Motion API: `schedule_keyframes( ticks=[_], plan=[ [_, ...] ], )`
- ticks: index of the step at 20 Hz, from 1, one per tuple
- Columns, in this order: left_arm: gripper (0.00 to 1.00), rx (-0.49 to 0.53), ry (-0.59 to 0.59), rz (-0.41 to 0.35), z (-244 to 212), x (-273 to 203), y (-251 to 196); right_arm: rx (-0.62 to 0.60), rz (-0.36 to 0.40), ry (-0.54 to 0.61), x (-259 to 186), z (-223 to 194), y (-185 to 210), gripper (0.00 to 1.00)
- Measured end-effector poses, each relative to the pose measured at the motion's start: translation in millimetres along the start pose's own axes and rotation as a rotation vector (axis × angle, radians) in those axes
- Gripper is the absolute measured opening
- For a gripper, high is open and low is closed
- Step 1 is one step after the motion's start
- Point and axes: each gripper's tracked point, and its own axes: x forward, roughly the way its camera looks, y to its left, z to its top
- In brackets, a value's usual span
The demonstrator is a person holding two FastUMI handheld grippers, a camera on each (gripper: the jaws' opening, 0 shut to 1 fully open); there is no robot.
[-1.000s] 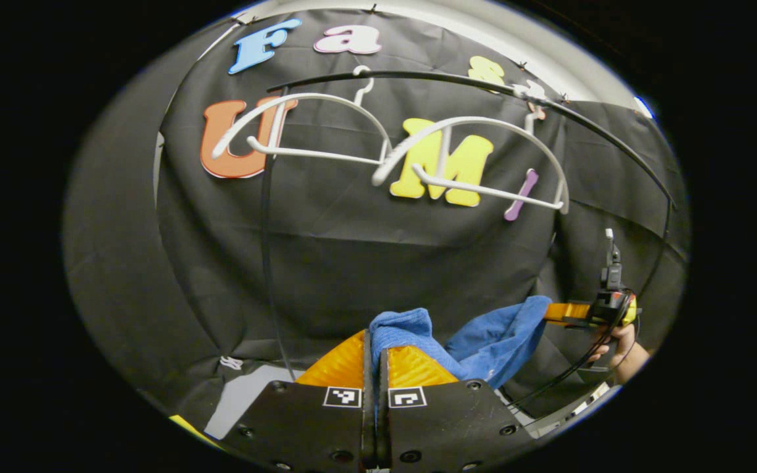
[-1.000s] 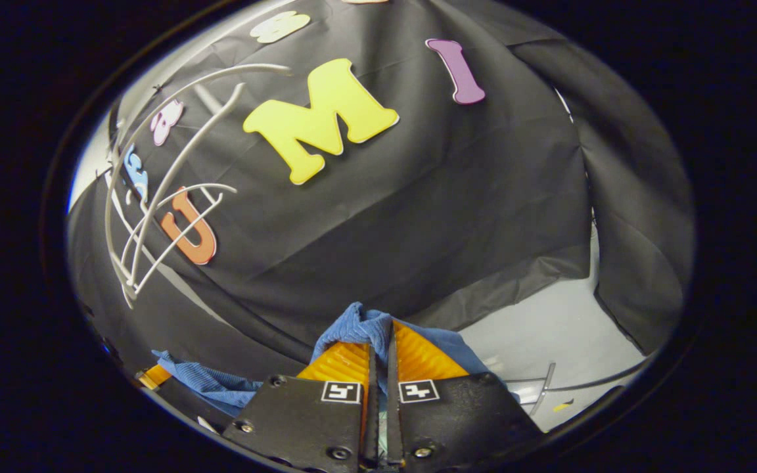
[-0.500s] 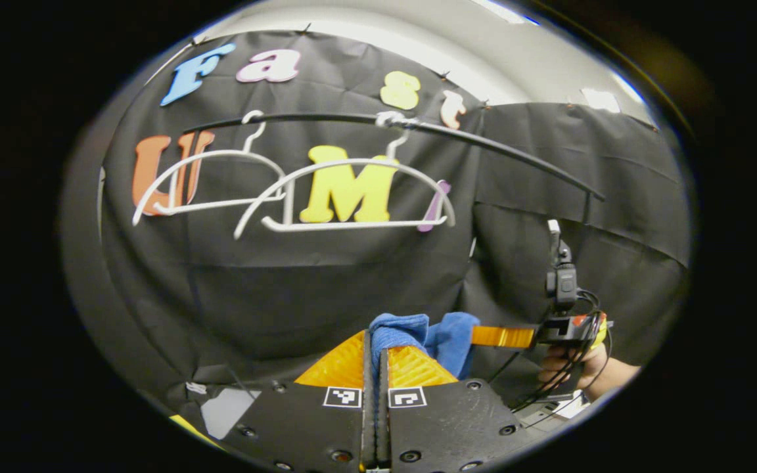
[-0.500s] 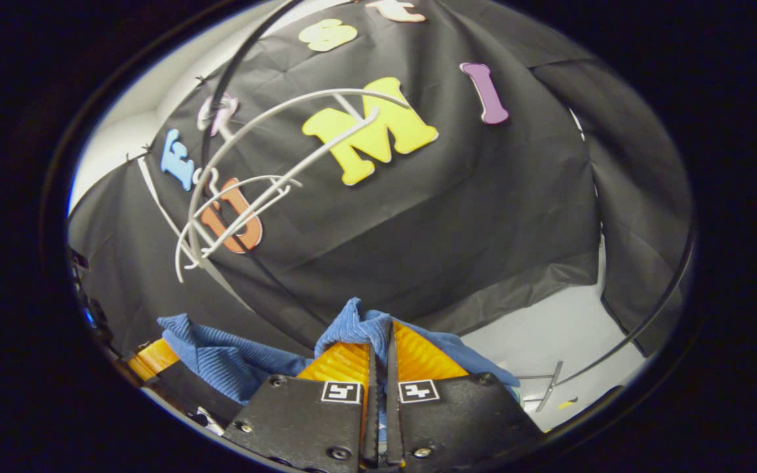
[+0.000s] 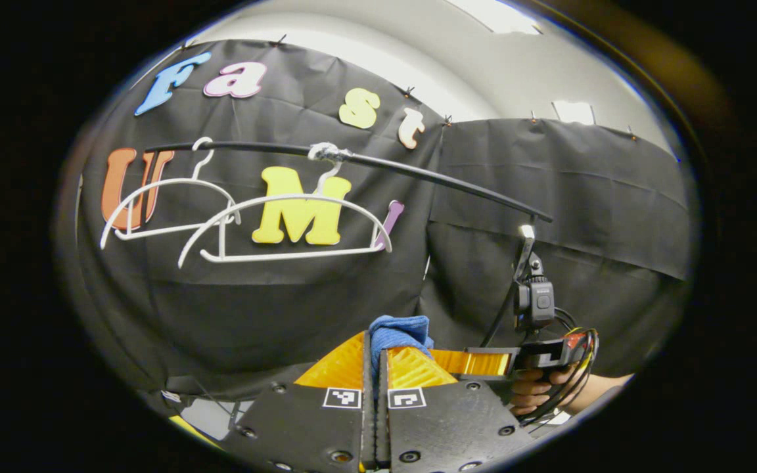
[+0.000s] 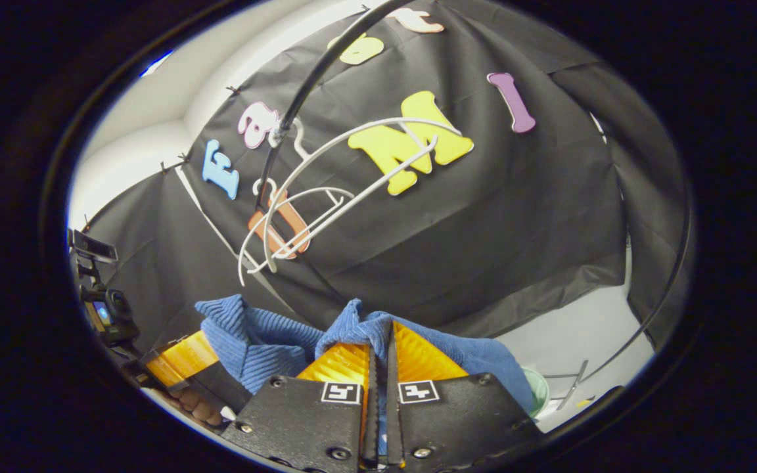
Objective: Grasp the clothes on the hanger with both hands and then place them into the laundry hamper below.
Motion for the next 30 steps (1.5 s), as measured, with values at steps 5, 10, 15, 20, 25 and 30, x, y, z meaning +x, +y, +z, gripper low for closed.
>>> schedule_keyframes(
  ticks=[5, 10, 15, 20, 25, 30],
  plan=[
    [0.01, -0.079, 0.160, 0.082, -75.6, 17.9, 20.9, 0.042, -0.030, 0.149, 32.9, -51.6, -42.3, 0.08],
    [0.01, -0.099, 0.294, 0.163, -141.8, 23.4, 37.3, 0.074, -0.146, 0.231, 61.5, -94.7, -100.3, 0.08],
    [0.01, -0.118, 0.436, 0.227, -218.1, 44.2, 58.5, 0.041, -0.309, 0.331, 76.2, -136.4, -156.1, 0.09],
    [0.02, -0.105, 0.652, 0.372, -277.4, 35.4, 81.1, -0.079, -0.418, 0.464, 71.7, -164.9, -188.1, 0.23],
    [0.41, -0.177, 0.732, 0.409, -292.1, 22.8, 77.8, -0.130, -0.406, 0.417, 66.2, -145.3, -179.0, 0.69],
    [0.94, -0.165, 0.641, 0.420, -255.8, 11.4, 91.8, -0.224, -0.401, 0.275, 30.6, -88.3, -148.5, 0.74]
  ],
)
